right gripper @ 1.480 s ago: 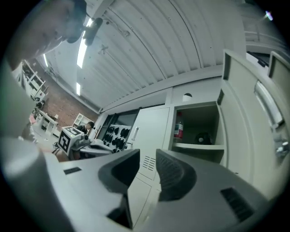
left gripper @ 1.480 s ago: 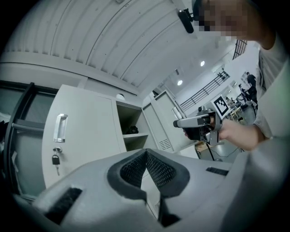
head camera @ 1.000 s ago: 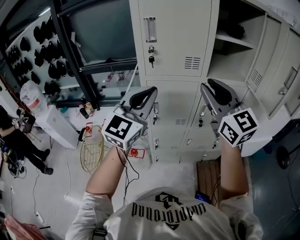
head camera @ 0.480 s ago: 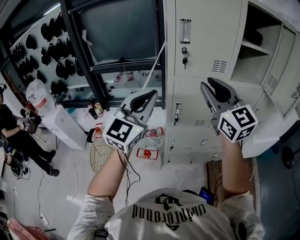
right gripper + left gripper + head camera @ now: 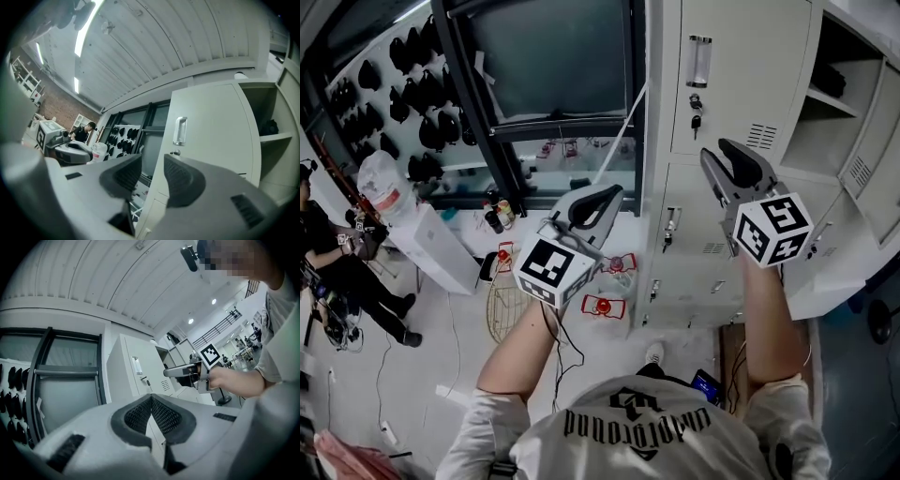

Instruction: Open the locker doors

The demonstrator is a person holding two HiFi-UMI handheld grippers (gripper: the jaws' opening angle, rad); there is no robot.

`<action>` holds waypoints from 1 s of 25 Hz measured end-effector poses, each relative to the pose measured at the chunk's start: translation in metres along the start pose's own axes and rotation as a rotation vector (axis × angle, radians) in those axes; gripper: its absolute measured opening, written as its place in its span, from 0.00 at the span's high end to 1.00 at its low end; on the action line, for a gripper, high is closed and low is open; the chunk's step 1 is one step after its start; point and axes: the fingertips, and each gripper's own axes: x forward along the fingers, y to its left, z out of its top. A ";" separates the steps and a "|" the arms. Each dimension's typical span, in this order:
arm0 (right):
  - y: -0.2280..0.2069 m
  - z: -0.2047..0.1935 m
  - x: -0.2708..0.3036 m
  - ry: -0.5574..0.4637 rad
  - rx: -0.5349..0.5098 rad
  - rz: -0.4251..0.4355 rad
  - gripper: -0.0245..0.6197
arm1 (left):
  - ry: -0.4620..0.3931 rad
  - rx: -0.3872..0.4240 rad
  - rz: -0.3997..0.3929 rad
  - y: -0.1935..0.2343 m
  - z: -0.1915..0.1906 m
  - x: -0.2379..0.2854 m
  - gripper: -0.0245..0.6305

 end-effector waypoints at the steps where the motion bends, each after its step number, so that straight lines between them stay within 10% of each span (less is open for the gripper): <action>1: -0.002 0.000 0.005 -0.001 0.000 -0.002 0.72 | 0.001 0.003 0.002 0.003 -0.001 0.000 0.95; 25: -0.050 -0.012 0.103 0.015 0.003 -0.078 0.69 | -0.006 0.016 0.024 0.065 -0.024 0.037 0.95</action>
